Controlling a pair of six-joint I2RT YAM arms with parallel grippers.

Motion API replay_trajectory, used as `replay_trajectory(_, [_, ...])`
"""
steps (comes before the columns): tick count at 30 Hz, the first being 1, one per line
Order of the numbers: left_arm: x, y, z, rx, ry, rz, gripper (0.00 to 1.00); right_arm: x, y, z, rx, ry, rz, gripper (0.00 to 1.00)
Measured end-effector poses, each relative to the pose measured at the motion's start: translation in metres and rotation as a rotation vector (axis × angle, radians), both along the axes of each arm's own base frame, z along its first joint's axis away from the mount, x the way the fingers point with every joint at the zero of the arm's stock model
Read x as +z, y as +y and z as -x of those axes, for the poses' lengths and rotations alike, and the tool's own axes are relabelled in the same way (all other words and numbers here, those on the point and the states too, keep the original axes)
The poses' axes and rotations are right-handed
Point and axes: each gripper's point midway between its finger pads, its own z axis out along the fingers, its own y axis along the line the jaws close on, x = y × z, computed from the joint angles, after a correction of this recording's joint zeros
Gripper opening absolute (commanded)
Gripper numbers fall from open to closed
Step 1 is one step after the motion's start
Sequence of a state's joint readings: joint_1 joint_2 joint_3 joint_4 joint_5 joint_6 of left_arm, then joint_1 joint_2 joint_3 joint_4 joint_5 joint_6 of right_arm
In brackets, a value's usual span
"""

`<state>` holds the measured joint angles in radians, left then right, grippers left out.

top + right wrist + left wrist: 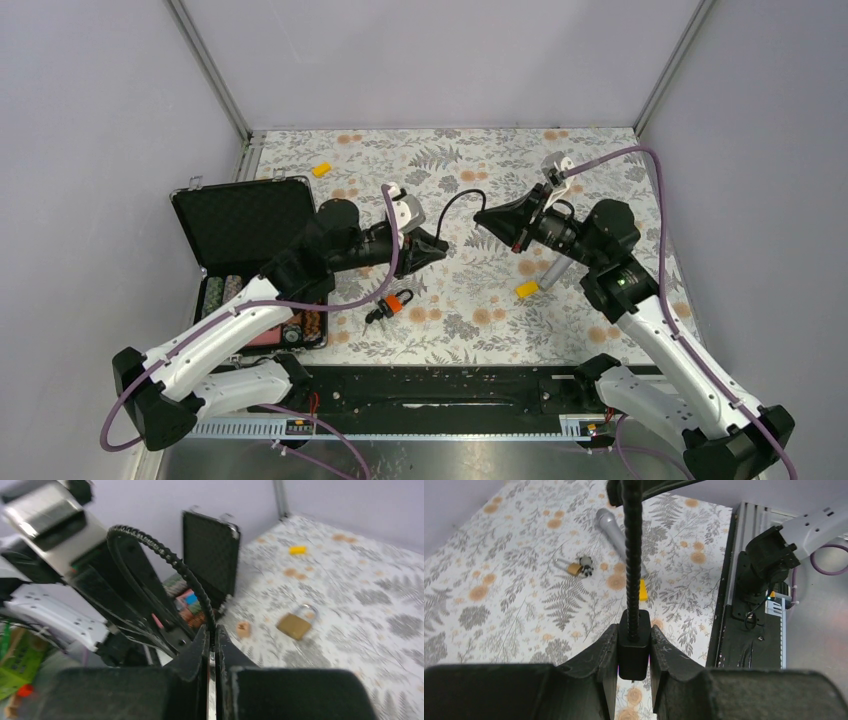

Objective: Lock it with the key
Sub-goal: Lock the lock.

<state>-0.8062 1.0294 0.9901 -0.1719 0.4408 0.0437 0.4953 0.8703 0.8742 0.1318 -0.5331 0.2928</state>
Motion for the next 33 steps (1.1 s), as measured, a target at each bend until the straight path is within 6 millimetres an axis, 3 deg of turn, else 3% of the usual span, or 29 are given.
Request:
replay_trajectory(5, [0.003, -0.009, 0.012, -0.114, -0.083, 0.044, 0.0, 0.021, 0.014, 0.017, 0.124, -0.041, -0.151, 0.0])
replay_trajectory(16, [0.024, -0.015, 0.024, -0.201, -0.206, 0.139, 0.0, 0.033, 0.033, 0.054, 0.314, -0.117, -0.183, 0.0])
replay_trajectory(24, [0.031, -0.019, 0.021, -0.192, -0.203, 0.173, 0.0, 0.021, 0.04, 0.059, 0.337, -0.137, -0.136, 0.0])
replay_trajectory(33, [0.022, -0.02, 0.021, -0.195, -0.17, 0.163, 0.0, 0.011, 0.043, 0.049, 0.289, -0.168, -0.073, 0.0])
